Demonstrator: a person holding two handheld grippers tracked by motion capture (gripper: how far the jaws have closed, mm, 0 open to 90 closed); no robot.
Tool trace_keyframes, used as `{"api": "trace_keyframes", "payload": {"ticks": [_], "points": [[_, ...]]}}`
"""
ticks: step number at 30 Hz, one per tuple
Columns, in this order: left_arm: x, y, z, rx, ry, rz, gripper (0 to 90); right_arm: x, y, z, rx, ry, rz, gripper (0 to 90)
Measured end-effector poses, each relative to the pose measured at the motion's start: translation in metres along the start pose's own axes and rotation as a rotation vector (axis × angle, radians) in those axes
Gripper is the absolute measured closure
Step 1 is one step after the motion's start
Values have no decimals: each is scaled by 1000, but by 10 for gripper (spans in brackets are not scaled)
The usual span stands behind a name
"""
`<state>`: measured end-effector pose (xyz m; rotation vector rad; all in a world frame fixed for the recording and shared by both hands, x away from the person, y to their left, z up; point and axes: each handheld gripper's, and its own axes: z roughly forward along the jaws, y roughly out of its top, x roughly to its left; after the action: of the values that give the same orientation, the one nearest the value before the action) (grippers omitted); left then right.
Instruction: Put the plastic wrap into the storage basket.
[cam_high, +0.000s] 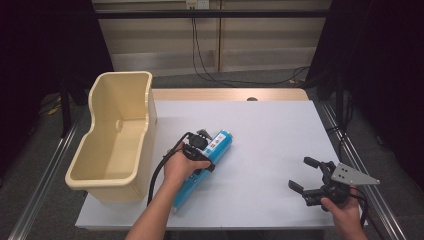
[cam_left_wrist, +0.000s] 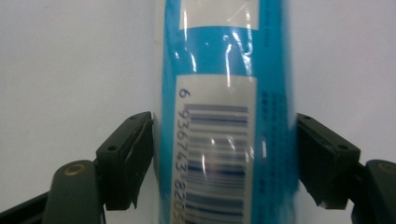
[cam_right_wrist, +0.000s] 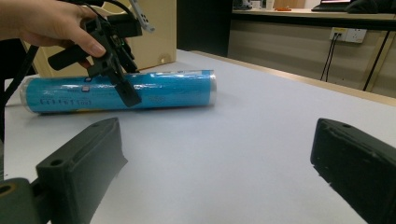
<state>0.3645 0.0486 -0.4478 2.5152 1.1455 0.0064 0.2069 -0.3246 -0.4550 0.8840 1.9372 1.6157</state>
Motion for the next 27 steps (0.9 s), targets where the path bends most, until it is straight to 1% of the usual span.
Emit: {"api": "trace_keyframes", "payload": {"ticks": [1,2,3,4,7,10,11,12,14,17,18,19,22,25,27], "points": [[1,1,1,16,-10,-13,285,-1,0,0,-1,0,-1,21],[0,2,2,24,-8,-9,285,-1,0,0,-1,0,-1,21],[0,4,3,35,-13,-14,288,-1,0,0,1,1,1,21],[0,5,3,54,-20,-30,317,-1,0,0,2,1,3,21],[-2,8,2,81,-9,-25,320,0,0,1,2,2,-2,21],[-5,12,2,119,15,-25,322,1,0,1,3,2,-3,21],[-6,12,1,132,28,-38,323,1,0,1,3,3,-1,21],[-6,12,0,138,31,-50,323,1,0,1,2,3,-1,21],[-3,11,-5,118,7,-68,324,0,0,1,3,4,-5,21],[-2,10,-17,91,-12,-97,324,0,-1,1,5,5,-1,21],[-2,11,-23,82,-16,-106,324,0,-1,2,4,6,0,21],[-1,11,-26,79,-15,-99,325,0,0,2,3,6,1,21],[-2,13,-42,45,-13,-125,325,1,0,3,4,11,-1,21],[-2,14,-58,24,-33,-159,325,2,0,3,4,10,-4,21],[-2,15,-68,15,-42,-168,325,2,0,3,2,11,-4,21]]}}
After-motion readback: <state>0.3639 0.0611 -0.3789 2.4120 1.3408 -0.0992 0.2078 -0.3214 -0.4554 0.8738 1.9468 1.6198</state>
